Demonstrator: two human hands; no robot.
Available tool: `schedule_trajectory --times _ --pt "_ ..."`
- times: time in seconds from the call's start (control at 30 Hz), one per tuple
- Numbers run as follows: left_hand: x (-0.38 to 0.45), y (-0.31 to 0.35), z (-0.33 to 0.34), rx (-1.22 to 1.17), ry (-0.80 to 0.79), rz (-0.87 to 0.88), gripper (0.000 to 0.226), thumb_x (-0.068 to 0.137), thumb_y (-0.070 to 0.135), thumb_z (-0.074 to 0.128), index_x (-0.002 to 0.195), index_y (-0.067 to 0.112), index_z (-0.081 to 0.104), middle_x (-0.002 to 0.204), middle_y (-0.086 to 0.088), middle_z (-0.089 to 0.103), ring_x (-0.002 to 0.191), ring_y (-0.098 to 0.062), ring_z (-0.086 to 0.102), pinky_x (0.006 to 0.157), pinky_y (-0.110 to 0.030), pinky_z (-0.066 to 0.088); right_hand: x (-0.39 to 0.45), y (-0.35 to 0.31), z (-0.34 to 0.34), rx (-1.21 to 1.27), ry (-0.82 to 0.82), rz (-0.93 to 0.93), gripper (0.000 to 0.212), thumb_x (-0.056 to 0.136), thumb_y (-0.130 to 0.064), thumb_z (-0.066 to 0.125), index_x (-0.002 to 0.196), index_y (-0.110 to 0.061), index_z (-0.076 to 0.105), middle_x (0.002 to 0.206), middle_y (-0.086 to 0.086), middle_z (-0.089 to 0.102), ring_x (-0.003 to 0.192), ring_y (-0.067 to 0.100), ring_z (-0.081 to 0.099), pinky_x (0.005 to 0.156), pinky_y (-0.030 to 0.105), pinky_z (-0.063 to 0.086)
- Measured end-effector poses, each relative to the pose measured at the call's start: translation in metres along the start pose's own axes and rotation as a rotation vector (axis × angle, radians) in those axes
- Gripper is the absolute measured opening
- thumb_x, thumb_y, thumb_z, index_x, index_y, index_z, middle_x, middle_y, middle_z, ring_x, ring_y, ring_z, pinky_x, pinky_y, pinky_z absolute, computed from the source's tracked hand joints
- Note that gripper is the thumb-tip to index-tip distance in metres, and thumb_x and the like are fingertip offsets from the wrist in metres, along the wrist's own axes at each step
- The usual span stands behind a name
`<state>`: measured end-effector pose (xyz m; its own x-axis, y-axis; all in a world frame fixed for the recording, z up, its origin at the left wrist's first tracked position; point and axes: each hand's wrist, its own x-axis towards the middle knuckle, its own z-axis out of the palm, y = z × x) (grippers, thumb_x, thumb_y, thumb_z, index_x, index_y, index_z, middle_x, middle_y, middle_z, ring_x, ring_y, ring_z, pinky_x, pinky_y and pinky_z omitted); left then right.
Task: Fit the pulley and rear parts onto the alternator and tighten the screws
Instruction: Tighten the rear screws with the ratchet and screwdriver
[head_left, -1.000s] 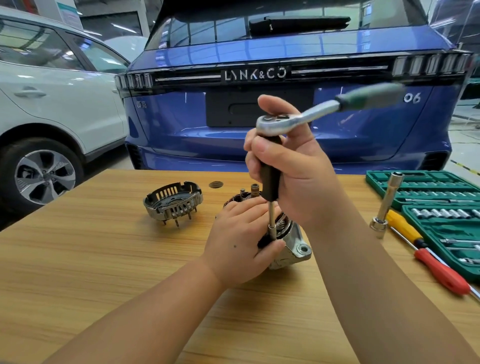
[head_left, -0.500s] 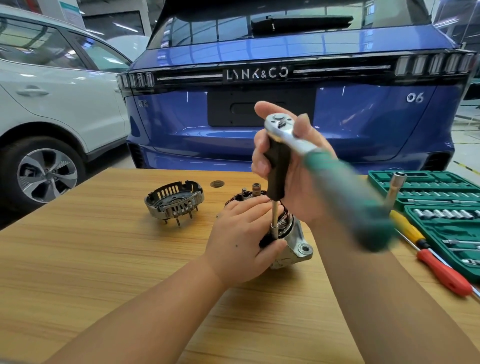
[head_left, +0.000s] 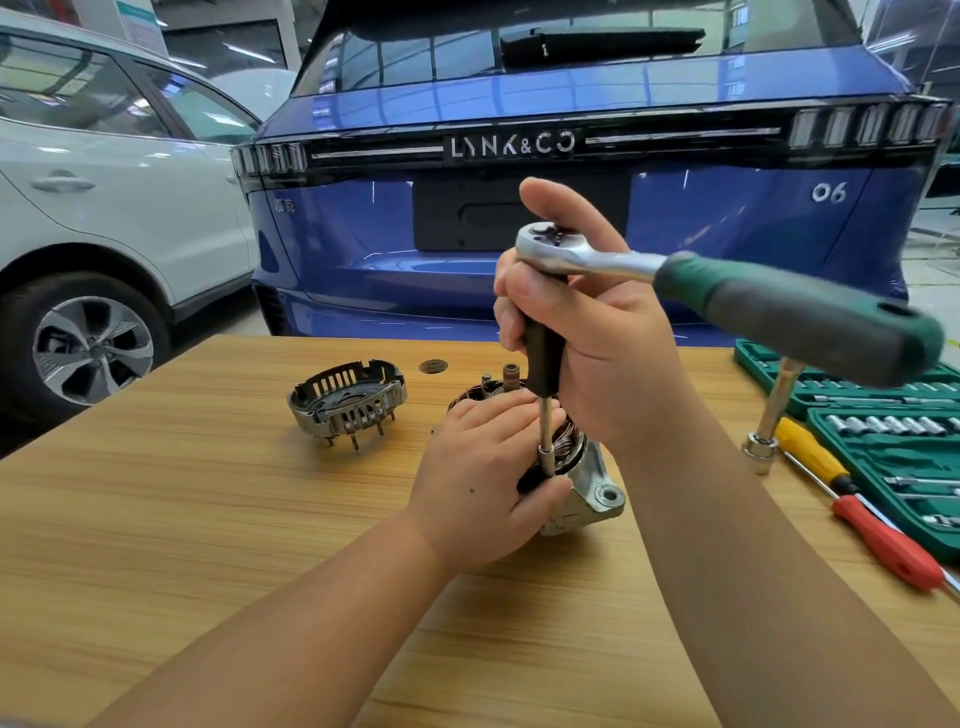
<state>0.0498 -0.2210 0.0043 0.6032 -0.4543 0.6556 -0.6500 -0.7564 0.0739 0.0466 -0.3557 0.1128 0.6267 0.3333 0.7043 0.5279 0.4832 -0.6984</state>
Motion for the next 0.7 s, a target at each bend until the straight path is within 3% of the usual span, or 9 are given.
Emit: schedule_trajectory --times 0.1,0.17,0.2,0.3,0.37,0.43,0.47,0.53,0.7 --pt "0.0005 -0.0001 0.0005 -0.003 0.013 0.003 0.045 0.089 0.043 0.063 0.124 0.015 0.068 0.12 0.006 0.068 0.123 -0.019 0.056 0.1 -0.046 0.044 0.0008 -0.0044 -0.0015 0.135 -0.025 0.058 0.04 0.091 -0.005 0.048 0.127 -0.022 0.052 0.081 0.004 0.063 0.066 0.019 0.053 0.065 0.031 0.046" --pt "0.0002 0.0 0.0009 -0.003 0.029 0.014 0.043 0.089 0.043 0.063 0.122 0.015 0.069 0.117 0.006 0.068 0.119 -0.02 0.057 0.097 -0.045 0.045 0.0026 -0.0058 -0.0017 0.225 -0.026 0.118 0.042 0.083 -0.023 0.064 0.124 -0.019 0.055 0.08 0.006 0.064 0.065 0.021 0.052 0.063 0.032 0.044" --pt "0.0001 0.0002 0.0009 -0.001 0.032 0.016 0.044 0.089 0.044 0.062 0.122 0.015 0.069 0.118 0.006 0.068 0.118 -0.019 0.057 0.097 -0.044 0.045 0.0027 -0.0054 -0.0024 0.257 -0.027 0.145 0.055 0.074 -0.037 0.076 0.122 -0.018 0.057 0.079 0.006 0.064 0.064 0.021 0.051 0.063 0.032 0.043" --pt "0.0003 -0.0002 0.0007 -0.002 0.026 0.015 0.043 0.089 0.044 0.062 0.122 0.016 0.069 0.117 0.007 0.068 0.118 -0.018 0.056 0.097 -0.043 0.044 0.0015 -0.0052 -0.0025 0.335 -0.048 0.18 0.073 0.065 -0.056 0.074 0.123 -0.016 0.058 0.082 0.006 0.061 0.068 0.02 0.049 0.067 0.03 0.04" --pt "0.0002 0.0002 0.0008 -0.034 0.011 0.005 0.043 0.09 0.043 0.062 0.122 0.016 0.068 0.119 0.006 0.067 0.121 -0.02 0.055 0.098 -0.045 0.044 0.001 -0.0056 -0.001 0.314 0.05 0.198 0.067 0.068 -0.046 0.076 0.122 -0.012 0.057 0.076 0.003 0.059 0.062 0.016 0.049 0.062 0.027 0.04" --pt "-0.0007 0.0008 0.0009 -0.038 0.012 -0.001 0.045 0.09 0.045 0.06 0.125 0.017 0.068 0.126 0.006 0.067 0.13 -0.018 0.052 0.104 -0.046 0.042 0.0011 -0.0047 0.0026 0.103 0.192 0.14 0.037 0.083 -0.024 0.076 0.113 -0.009 0.061 0.067 -0.004 0.055 0.055 0.011 0.045 0.056 0.022 0.038" --pt "-0.0013 0.0012 0.0007 -0.022 0.019 -0.003 0.046 0.09 0.046 0.059 0.127 0.019 0.067 0.13 0.007 0.066 0.134 -0.017 0.05 0.106 -0.046 0.041 0.0014 -0.0038 0.0038 -0.008 0.244 0.106 0.023 0.089 -0.021 0.072 0.107 -0.009 0.063 0.063 -0.007 0.051 0.053 0.009 0.041 0.053 0.02 0.036" --pt "-0.0017 0.0018 -0.0001 -0.016 0.018 -0.007 0.047 0.091 0.047 0.058 0.128 0.021 0.067 0.132 0.009 0.065 0.137 -0.015 0.048 0.107 -0.047 0.04 0.0023 -0.0035 0.0043 -0.104 0.306 0.113 0.017 0.09 -0.022 0.07 0.099 -0.008 0.064 0.06 -0.007 0.047 0.051 0.007 0.039 0.05 0.019 0.035" --pt "-0.0013 0.0 0.0014 -0.011 0.035 0.005 0.043 0.09 0.045 0.062 0.121 0.015 0.07 0.122 0.006 0.068 0.127 -0.019 0.055 0.099 -0.049 0.045 -0.0007 -0.005 -0.0022 0.172 0.065 0.199 0.031 0.09 -0.006 0.061 0.118 -0.017 0.06 0.076 -0.002 0.056 0.065 0.012 0.049 0.066 0.024 0.042"
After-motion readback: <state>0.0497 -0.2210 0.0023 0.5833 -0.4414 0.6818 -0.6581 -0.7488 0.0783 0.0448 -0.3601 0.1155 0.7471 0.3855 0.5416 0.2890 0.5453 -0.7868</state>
